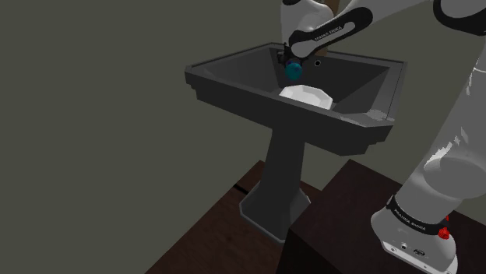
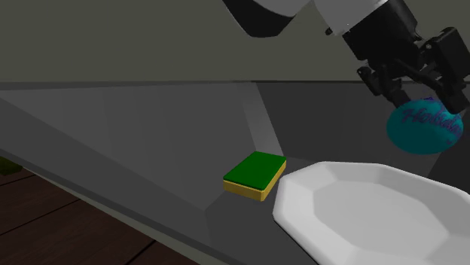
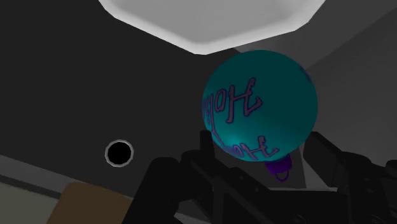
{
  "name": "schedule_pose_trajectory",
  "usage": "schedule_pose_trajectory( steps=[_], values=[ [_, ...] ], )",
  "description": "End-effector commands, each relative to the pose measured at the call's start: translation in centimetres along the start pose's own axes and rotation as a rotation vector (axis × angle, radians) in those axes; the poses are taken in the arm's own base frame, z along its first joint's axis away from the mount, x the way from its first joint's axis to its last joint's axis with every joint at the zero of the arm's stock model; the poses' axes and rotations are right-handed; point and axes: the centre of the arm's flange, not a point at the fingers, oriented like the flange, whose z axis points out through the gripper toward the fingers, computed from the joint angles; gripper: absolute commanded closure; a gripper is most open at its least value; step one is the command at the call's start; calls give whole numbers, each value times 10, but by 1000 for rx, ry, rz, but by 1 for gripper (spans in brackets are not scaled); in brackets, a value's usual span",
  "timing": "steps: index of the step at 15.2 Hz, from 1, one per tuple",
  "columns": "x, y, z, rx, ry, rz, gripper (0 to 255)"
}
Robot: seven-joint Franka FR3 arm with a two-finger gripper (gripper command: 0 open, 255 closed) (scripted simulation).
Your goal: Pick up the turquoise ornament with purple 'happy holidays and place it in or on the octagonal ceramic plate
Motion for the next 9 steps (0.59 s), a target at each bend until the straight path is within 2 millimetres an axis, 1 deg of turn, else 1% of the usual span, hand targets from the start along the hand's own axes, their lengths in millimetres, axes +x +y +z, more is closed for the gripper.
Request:
schedule_pose_trajectory(
  steps=[1,9],
  values=[
    [6,3,-9,0,0,0,255],
    [31,11,-43,0,0,0,255]
  ],
)
